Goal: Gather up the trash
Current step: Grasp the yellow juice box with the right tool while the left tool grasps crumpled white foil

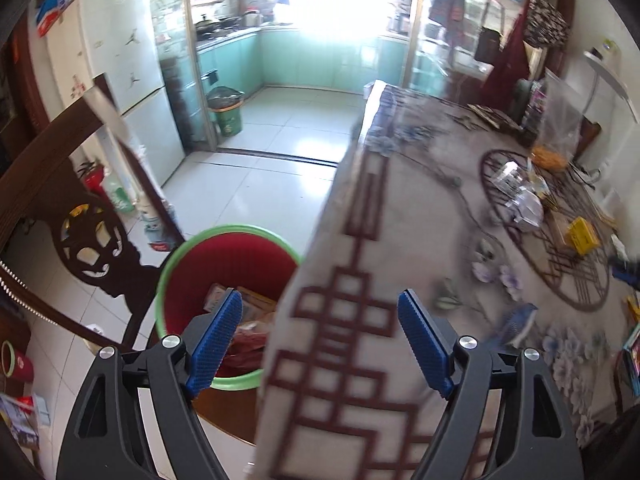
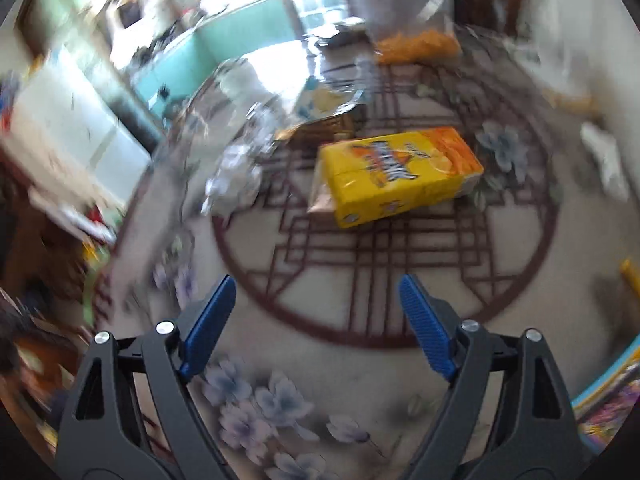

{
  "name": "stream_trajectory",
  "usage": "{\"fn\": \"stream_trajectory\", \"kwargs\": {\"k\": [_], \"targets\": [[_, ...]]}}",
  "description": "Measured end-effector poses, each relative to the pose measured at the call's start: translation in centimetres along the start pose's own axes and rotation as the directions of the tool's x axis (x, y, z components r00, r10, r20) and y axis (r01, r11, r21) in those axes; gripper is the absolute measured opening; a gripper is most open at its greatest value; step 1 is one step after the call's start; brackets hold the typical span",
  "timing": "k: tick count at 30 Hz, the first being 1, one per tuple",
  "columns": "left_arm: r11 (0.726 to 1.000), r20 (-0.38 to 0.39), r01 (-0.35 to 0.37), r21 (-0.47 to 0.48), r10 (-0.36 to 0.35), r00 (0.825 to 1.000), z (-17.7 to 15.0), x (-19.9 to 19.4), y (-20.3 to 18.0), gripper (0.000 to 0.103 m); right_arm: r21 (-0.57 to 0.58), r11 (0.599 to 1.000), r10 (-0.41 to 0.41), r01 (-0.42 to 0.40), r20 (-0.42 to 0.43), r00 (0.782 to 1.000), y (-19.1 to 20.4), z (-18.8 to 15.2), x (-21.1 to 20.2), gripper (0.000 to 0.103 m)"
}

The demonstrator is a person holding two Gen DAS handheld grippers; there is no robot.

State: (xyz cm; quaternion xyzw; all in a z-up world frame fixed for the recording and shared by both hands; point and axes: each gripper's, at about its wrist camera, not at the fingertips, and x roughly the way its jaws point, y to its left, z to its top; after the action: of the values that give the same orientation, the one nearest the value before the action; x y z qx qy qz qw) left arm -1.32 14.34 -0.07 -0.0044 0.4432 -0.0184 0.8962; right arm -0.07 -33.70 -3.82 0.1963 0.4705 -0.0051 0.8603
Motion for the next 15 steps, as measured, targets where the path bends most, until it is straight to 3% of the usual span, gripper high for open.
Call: {"fn": "stream_trajectory", "kwargs": {"k": [3, 5, 10, 15], "targets": [[0.999, -0.015, 0.012, 0.053, -0.011, 1.000, 0.0, 0.4, -3.6, 0.077, 0.230, 0.968, 0.100, -0.100, 0.009, 0.995, -4.4, 2.3, 1.5, 0.085], [0.996, -0.016, 0.023, 0.085, -0.022, 1.000, 0.2, 0.6, -6.0, 0.077, 0.379, 0.908, 0.191, -0.180, 0.008, 0.982, -6.8, 2.9, 3.3, 0.085], [0.987, -0.003, 0.045, 0.156, -0.045, 0.999, 1.5, 1.5, -11.1, 0.077, 0.526, 0.812, 0.278, -0.253, 0.033, 0.960, -9.3, 3.6, 5.9, 0.089], [0.981, -0.017, 0.121, 0.153, -0.120, 0.993, 3.1, 3.4, -16.0, 0.077, 0.678, 0.642, 0.404, -0.359, 0.098, 0.909, -12.1, 3.0, 8.7, 0.093]]}}
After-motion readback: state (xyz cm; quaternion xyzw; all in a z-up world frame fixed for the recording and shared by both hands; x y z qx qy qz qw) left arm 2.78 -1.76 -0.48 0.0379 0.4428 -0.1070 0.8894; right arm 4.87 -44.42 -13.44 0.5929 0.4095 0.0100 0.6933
